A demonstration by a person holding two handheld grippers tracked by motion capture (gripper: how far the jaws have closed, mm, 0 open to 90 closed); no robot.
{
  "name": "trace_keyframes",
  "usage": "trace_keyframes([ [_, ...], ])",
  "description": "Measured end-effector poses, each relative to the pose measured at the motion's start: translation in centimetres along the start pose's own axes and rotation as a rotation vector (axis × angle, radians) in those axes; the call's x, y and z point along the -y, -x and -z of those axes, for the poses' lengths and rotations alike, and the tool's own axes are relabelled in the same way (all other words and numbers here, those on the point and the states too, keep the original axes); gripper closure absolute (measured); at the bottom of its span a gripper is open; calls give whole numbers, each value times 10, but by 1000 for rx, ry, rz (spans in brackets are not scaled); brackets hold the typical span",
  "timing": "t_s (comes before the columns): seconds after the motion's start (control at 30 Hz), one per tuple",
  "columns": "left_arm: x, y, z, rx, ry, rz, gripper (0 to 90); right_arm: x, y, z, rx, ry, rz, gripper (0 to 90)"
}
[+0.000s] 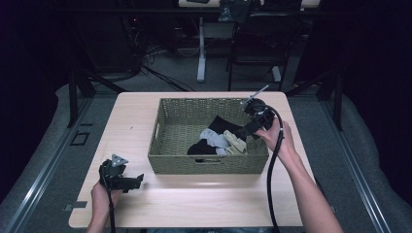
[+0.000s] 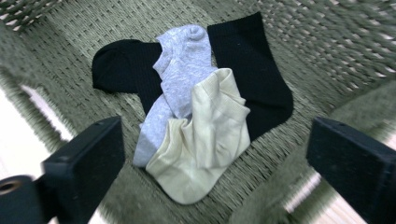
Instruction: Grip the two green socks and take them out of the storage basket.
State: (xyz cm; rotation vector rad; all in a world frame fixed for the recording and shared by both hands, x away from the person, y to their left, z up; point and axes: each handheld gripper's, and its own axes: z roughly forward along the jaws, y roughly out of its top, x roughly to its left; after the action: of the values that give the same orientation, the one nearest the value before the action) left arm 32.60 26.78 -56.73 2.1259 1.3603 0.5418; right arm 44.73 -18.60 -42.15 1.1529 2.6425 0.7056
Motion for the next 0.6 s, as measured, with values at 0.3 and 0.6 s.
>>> trace_keyframes([
  [0.3, 0, 0, 0, 0, 0, -3, 1, -14, 2, -36, -5, -90, -8, 240],
  [0.6, 0, 0, 0, 0, -5, -4, 1, -17, -3, -61, -4, -140, -27, 378],
])
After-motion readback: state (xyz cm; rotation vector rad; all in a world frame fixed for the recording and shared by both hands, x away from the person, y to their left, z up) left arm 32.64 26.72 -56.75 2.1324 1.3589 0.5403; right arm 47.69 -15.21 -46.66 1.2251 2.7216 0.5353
